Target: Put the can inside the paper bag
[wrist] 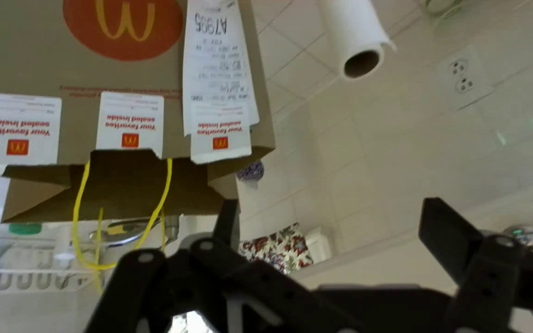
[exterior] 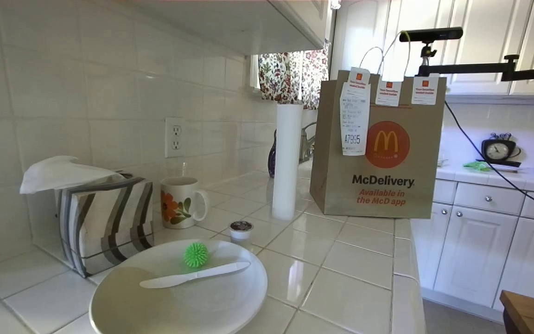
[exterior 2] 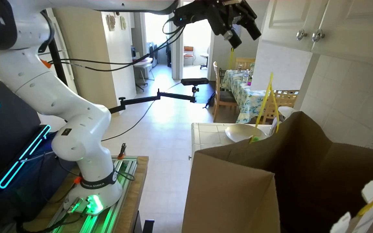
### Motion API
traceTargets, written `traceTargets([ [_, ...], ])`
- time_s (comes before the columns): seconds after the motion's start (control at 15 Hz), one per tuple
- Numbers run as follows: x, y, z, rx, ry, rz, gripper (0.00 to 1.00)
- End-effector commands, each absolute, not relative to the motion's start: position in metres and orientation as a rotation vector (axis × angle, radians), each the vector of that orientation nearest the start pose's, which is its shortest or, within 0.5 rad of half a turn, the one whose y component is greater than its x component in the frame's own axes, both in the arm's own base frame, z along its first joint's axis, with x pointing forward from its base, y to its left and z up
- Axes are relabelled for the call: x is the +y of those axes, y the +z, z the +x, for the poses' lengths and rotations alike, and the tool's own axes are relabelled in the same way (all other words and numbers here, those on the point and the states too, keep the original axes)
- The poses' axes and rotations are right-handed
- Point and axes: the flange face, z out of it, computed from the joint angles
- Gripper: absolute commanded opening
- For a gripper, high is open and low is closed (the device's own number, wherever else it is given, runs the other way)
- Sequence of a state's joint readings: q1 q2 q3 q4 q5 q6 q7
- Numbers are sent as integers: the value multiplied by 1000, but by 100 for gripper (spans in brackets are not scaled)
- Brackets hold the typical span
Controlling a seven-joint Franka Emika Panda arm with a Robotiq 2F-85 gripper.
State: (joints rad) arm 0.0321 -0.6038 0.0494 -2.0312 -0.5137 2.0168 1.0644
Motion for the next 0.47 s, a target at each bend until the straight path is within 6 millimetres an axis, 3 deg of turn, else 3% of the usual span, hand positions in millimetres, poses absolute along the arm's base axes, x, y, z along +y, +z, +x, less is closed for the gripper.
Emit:
traceTargets([
  [0.0, 21, 749, 366, 1172, -997, -2755, 100],
  [0.13, 23, 746, 356, 1120, -831, -2781, 100],
  [0.2, 20, 743, 370, 1187, -950, -2769, 100],
  [0.4, 22, 743, 361, 1148, -871, -2784, 100],
])
